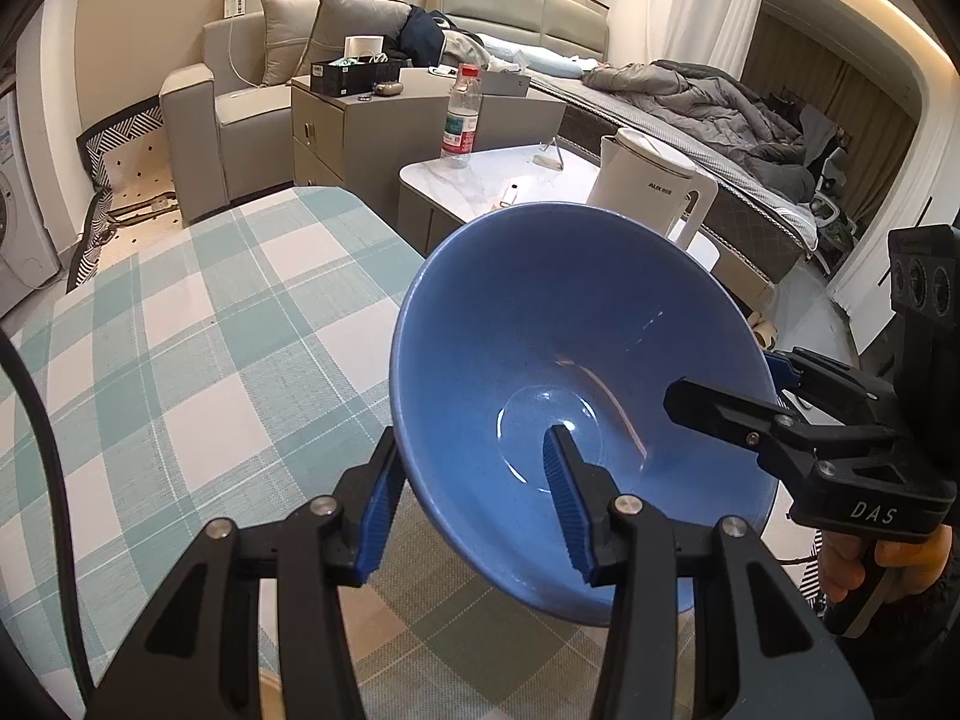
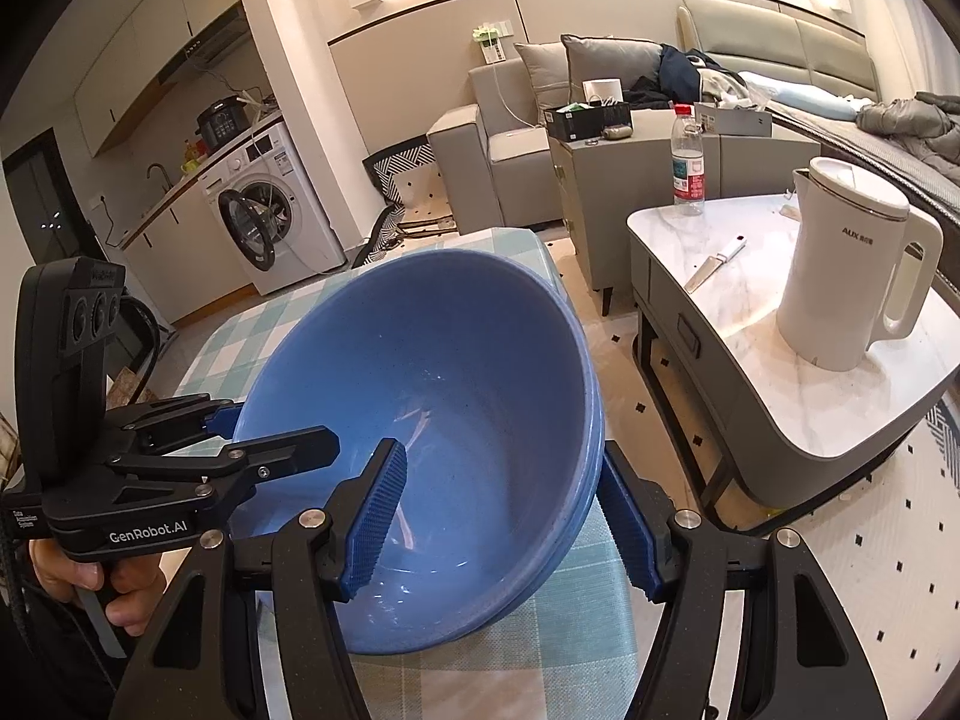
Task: Organize plates and bowls
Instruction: 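Lift the bowl stack with the left gripper toward the cream plates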
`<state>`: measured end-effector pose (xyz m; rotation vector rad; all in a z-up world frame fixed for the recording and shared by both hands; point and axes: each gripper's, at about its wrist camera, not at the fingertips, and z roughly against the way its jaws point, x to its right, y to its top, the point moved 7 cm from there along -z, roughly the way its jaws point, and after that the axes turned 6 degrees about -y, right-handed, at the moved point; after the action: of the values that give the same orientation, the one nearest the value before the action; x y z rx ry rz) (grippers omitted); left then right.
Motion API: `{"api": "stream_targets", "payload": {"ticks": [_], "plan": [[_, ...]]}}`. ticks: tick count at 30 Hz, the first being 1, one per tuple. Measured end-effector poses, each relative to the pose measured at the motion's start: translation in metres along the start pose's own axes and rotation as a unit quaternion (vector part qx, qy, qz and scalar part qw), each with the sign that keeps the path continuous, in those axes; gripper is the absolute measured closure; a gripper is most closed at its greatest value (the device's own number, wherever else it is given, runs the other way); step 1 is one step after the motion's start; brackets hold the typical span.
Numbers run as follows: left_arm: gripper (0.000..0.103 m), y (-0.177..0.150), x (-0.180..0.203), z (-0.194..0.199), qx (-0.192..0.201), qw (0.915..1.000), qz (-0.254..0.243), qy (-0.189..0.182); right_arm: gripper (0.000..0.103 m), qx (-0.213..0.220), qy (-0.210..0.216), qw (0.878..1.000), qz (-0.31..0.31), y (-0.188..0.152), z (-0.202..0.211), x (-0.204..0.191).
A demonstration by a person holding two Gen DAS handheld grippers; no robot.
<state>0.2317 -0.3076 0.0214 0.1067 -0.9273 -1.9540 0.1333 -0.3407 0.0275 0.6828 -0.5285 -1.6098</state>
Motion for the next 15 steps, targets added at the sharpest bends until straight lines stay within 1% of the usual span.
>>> {"api": "stream_targets", "payload": {"ticks": [15], "plan": [[0.057,-0.004,0.000,0.042,0.036,0.9992,0.009,0.012,0.037,0.019,0.010,1.000,0.022,0.005,0.030,-0.034]]}}
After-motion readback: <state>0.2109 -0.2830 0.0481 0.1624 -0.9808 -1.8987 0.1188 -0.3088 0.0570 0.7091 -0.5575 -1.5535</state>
